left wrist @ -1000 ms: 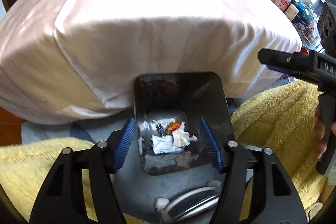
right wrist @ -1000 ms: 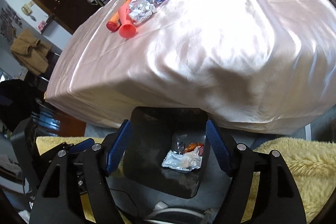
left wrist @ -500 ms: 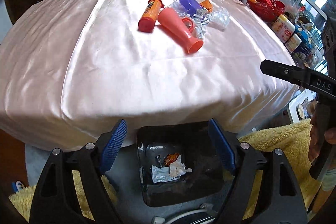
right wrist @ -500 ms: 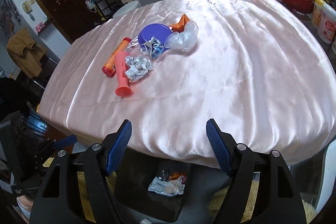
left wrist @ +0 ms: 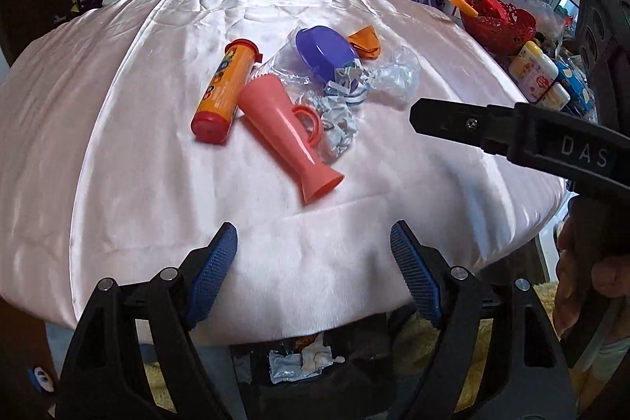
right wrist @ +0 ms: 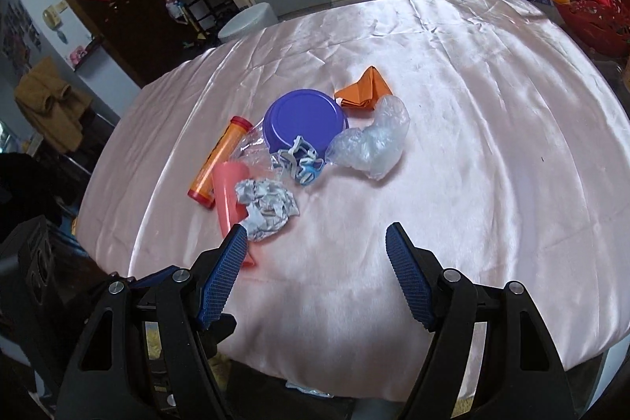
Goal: Collect trash
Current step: 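Grasp the pink cup with left tool while right tool grasps foil wrapper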
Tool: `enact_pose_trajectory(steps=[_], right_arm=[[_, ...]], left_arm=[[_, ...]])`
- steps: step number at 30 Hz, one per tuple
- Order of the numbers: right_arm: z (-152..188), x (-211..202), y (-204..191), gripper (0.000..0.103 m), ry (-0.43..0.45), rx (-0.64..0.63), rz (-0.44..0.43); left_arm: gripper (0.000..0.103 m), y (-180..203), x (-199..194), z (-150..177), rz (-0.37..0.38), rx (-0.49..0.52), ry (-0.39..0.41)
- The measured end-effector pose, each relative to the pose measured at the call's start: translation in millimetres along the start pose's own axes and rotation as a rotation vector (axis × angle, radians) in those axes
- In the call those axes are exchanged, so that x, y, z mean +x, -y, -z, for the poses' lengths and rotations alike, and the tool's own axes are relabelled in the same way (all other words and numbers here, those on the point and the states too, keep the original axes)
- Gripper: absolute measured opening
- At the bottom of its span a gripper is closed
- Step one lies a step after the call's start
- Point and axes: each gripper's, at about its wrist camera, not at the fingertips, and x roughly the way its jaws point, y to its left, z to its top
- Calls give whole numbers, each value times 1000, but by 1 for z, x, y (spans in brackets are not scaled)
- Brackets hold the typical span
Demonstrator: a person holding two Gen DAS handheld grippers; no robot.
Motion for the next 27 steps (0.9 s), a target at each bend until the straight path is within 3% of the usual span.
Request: enact_pose_trajectory(steps=[3, 5, 17, 21, 24, 27], right_arm=[[-12, 11, 2, 55, -1, 12, -40], [-19, 18, 1, 51, -2, 13, -49], [-37, 51, -11, 50, -36, -3, -72], [-38, 54, -13, 43, -40, -9, -67], [-38, 57, -12, 42, -45, -9, -61], [-36, 62, -10, 40, -56, -4, -57]], left_arm=[[76, 1, 7, -9, -3, -11, 6], [76, 1, 12, -13, -12, -18, 4], [75, -14, 30, -24, -28, -58, -7], [74, -19, 28, -22, -38, -55, -2], [71, -23, 26, -22, -45, -55, 3], [60, -29, 25, -22, -63, -52, 14]])
